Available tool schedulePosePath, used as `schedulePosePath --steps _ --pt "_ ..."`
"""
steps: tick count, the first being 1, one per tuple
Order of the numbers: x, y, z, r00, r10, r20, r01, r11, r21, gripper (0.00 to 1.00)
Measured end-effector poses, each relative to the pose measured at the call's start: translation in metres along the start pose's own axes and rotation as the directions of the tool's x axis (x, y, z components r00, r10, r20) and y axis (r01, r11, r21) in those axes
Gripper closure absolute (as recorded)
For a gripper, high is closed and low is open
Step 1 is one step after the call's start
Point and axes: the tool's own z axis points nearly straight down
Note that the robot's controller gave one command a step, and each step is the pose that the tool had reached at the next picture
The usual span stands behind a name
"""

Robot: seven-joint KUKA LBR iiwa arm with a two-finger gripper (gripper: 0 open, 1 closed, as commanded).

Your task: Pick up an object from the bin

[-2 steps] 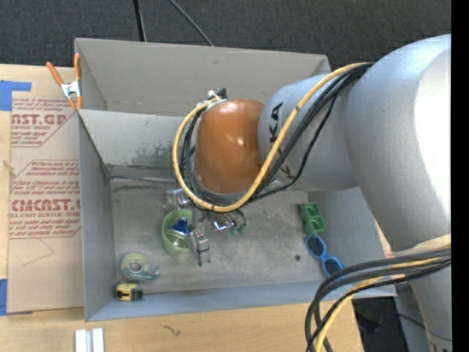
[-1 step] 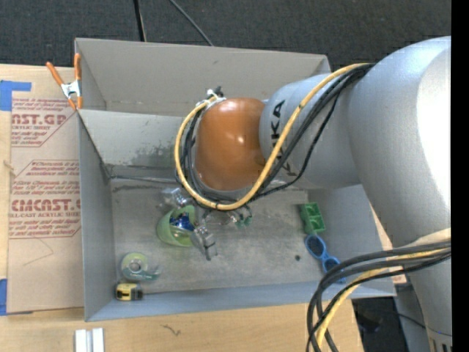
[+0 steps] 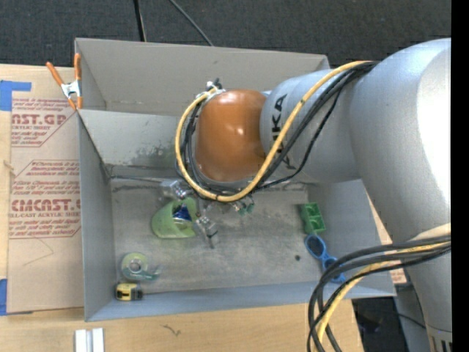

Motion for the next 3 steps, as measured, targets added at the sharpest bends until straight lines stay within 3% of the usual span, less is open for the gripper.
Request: schedulePosePath --steps 1,2,3 --pt "-0.024 -0.007 0.020 0.937 -0.349 -0.011 0.349 0.937 -0.013 0.00" --pt "-0.014 0.076 0.009 0.926 -0.376 -0.016 0.376 0.926 -0.020 0.00" --pt "-0.013 0.071 0.010 0.930 -0.367 -0.015 0.367 0.930 -0.019 1.00"
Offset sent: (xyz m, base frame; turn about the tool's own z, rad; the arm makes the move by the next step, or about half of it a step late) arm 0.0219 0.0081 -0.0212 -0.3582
